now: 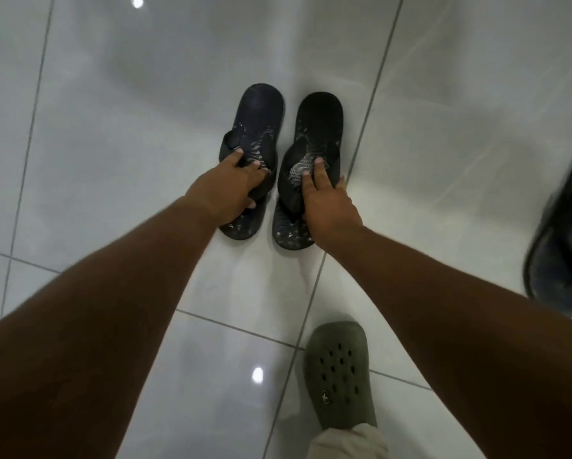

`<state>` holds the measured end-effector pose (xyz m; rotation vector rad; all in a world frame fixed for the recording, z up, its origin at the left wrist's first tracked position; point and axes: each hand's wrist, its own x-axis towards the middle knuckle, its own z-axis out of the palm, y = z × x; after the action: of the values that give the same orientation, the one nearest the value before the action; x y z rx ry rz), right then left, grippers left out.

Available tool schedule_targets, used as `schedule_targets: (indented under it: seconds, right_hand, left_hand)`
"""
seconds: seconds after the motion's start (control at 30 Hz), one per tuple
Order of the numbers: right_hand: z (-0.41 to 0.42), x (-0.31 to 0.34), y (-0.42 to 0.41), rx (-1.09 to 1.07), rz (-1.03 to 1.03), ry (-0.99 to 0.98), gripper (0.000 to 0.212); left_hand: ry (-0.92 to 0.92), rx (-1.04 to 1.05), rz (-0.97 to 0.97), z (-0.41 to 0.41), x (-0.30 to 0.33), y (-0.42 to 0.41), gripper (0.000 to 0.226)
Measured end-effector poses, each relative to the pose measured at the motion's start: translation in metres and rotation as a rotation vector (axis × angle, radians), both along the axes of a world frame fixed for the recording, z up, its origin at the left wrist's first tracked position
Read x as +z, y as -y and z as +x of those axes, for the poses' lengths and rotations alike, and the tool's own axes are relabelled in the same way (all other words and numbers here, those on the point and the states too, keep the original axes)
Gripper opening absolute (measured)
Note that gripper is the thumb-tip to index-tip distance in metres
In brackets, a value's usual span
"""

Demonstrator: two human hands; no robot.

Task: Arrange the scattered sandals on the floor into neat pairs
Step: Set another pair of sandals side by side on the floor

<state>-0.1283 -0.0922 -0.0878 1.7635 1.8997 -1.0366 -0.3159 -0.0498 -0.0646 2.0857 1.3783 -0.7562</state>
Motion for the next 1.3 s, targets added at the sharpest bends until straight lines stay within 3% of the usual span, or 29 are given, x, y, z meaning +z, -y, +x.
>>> schedule_targets:
  seconds: [0.27, 0.4, 0.57, 0.73, 0.93, 1.1, 1.3]
  right_hand:
    - [-0.02, 0.002, -0.006, 0.024, -0.034, 0.032, 0.099]
    - [-0.02, 0.011, -0.007, 0.017, -0.018, -0.025, 0.095]
    - [0.061, 0.046, -0.014, 0.0, 0.181, -0.101, 0.089]
    - [0.245, 0.079, 0.029, -0.194, 0.118, 0.142, 0.089]
    - [0.402, 0.087, 0.127, -0.443, 0.048, 0.289, 0.089]
    - [0.46, 0.051, 0.164, -0.486, 0.022, 0.275, 0.08]
    - [0.471, 0.025, 0.179, -0.486, 0.046, 0.152, 0.076]
  left_hand:
    - [0.0, 0.039, 0.027, -0.014, -0.005, -0.004, 0.072]
    - [-0.038, 0.016, 0.017, -0.008, 0.003, -0.007, 0.075]
    - [-0.07, -0.009, 0.212, 0.02, 0.026, 0.009, 0.075]
    - [0.016, -0.172, 0.264, 0.15, 0.043, 0.043, 0.082]
    - [0.286, -0.042, 0.12, 0.341, 0.042, 0.098, 0.077]
    - [0.349, -0.099, 0.036, 0.433, 0.011, 0.115, 0.077]
    - [0.274, -0.244, 0.069, 0.469, -0.013, 0.135, 0.075]
